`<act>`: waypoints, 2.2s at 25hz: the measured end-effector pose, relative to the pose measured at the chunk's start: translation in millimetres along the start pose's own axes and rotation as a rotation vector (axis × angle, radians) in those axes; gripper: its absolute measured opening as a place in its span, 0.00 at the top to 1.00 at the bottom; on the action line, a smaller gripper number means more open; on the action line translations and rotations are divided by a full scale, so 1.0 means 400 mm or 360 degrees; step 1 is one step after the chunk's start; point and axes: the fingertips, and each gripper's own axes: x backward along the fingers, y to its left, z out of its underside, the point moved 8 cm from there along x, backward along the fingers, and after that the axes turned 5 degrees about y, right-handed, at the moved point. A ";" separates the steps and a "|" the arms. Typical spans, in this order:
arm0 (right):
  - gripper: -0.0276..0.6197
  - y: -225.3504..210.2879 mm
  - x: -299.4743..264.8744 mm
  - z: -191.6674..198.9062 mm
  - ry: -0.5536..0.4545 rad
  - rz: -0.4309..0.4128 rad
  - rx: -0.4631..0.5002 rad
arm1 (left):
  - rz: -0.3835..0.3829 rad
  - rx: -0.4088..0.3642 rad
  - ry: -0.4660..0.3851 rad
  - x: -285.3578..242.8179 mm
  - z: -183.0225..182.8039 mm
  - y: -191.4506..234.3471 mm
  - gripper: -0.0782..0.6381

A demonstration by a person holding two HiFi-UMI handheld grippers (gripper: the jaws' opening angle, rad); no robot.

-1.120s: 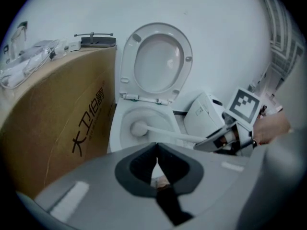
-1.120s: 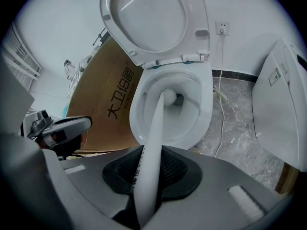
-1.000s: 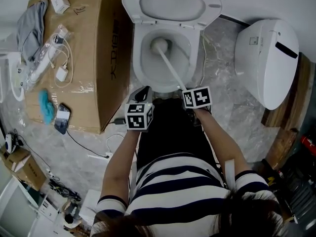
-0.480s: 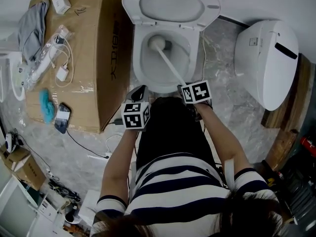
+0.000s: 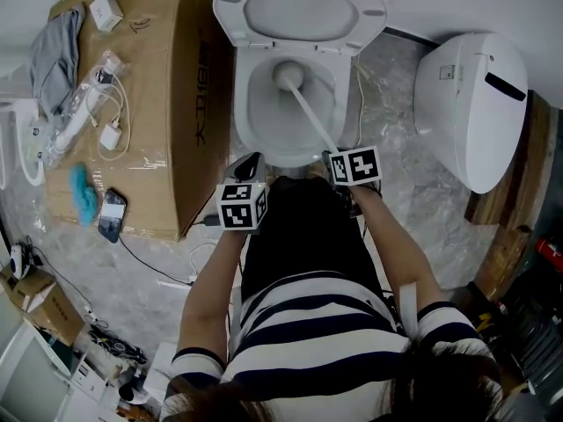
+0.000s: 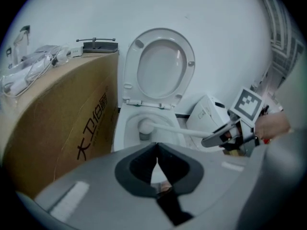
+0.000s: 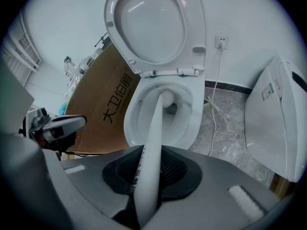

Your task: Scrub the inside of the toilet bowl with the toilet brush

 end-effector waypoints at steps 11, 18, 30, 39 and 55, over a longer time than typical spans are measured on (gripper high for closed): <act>0.83 -0.019 0.042 0.094 -0.0038 0.0064 -0.0287 | 0.0071 -0.0102 0.0025 0.002 -0.008 -0.016 0.89; 0.83 0.008 0.057 0.161 0.0018 0.0058 -0.0358 | 0.0097 -0.0152 0.0034 0.008 -0.010 -0.021 0.89; 0.83 0.054 0.058 0.243 0.0163 -0.0042 -0.0389 | 0.0115 -0.0138 0.0046 0.021 0.014 -0.017 0.89; 0.83 0.109 0.052 0.282 0.0249 -0.0208 -0.0367 | 0.0112 -0.0106 0.0039 0.045 0.033 -0.004 0.89; 0.83 0.169 -0.006 0.168 0.0142 -0.0357 -0.0317 | 0.0076 -0.0042 0.0011 0.069 0.057 0.009 0.89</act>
